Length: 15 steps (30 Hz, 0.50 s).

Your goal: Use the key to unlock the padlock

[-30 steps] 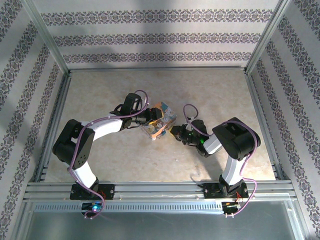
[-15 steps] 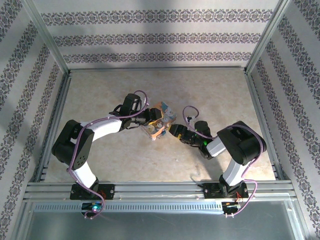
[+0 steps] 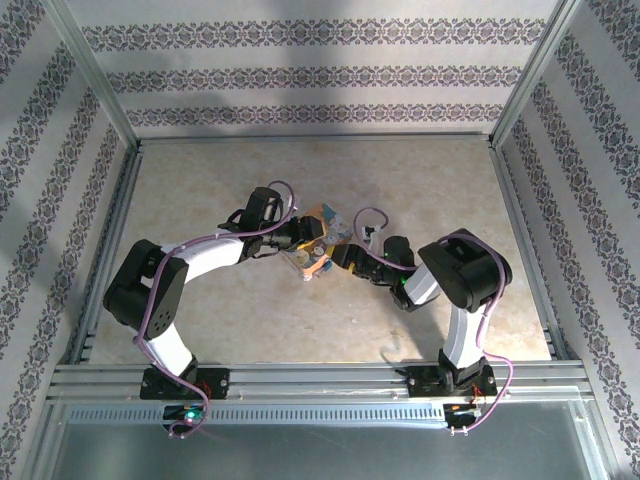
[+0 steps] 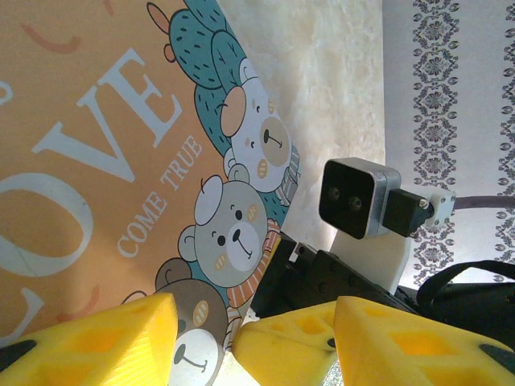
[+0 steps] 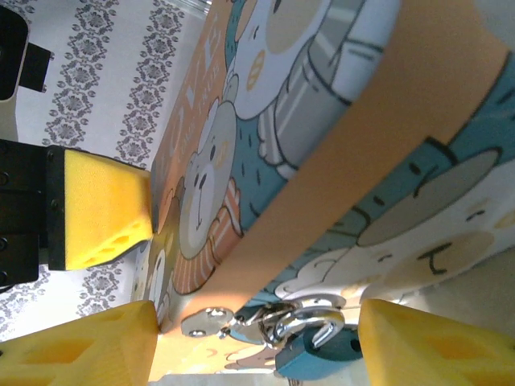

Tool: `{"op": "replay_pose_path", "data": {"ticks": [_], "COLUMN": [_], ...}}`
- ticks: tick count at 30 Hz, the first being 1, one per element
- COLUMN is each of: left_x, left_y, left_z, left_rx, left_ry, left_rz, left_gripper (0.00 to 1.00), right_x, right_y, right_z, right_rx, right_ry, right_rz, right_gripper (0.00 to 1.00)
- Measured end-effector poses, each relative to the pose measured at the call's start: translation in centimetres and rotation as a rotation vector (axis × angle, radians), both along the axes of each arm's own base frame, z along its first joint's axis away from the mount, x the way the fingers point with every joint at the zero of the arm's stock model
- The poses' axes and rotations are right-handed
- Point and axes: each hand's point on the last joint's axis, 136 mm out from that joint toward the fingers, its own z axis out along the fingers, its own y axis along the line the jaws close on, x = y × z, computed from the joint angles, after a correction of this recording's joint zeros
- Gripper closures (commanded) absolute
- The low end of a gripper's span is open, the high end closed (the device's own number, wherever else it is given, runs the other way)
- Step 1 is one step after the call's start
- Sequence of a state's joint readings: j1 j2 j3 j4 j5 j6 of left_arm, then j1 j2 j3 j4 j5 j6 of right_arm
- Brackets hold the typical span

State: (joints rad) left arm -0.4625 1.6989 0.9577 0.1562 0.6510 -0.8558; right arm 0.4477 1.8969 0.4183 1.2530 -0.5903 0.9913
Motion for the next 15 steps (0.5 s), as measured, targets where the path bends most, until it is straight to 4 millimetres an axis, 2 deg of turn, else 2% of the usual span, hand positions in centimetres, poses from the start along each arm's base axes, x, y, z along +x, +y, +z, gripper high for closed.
{"op": "replay_pose_path", "data": {"ticks": [15], "left_x": [0.27], "left_y": [0.51], "left_z": [-0.11], "left_rx": [0.006], "left_ry": [0.005], "left_rz": [0.01], "left_gripper": [0.45], "right_x": [0.47], "right_y": [0.99], "right_z": [0.27], "right_rx": [0.033], "right_ry": [-0.003], "right_rz": [0.026], "right_gripper": [0.41]}}
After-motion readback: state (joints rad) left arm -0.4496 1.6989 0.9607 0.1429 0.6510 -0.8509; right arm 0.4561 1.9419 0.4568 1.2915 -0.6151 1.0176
